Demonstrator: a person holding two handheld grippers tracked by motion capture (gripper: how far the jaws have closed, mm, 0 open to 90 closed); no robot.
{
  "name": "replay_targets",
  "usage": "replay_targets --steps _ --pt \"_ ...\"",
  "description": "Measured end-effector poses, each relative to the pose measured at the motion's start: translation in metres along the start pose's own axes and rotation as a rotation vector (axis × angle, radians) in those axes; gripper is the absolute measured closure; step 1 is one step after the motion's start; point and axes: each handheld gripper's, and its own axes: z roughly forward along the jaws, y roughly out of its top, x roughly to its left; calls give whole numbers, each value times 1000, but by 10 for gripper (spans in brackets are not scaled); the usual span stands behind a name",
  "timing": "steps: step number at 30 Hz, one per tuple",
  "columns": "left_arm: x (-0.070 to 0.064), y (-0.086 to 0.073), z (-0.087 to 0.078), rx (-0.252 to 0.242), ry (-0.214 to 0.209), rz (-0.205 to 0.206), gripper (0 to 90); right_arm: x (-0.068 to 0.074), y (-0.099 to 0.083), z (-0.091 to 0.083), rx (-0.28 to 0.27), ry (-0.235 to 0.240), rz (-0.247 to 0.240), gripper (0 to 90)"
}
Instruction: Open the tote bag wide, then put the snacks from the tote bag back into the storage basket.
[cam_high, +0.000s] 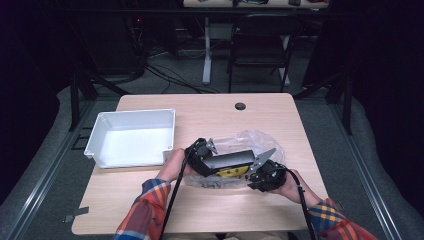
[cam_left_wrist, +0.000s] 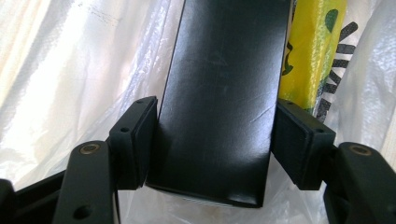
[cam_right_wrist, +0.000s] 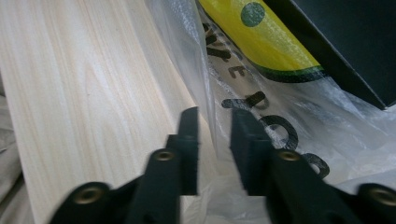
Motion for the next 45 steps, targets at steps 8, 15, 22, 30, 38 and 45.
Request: replay_targets --steps 8,15,22,30,38,45 --pt "-3 1 4 15 12 20 386 -9 -3 -20 -77 -25 91 278" --pt "-3 2 3 26 2 25 422 -20 -9 -35 -122 -58 132 210" --pt "-3 3 0 30 -18 25 432 -27 -14 -39 -128 -85 166 216" --pt "-3 4 -10 9 -10 3 434 -34 -18 -40 -140 -130 207 229" --pt "-4 9 -22 -16 -10 9 434 -40 -21 -43 -143 -156 238 230" --pt "-4 12 -37 -45 -8 16 433 -43 -24 -45 -159 -165 261 230"
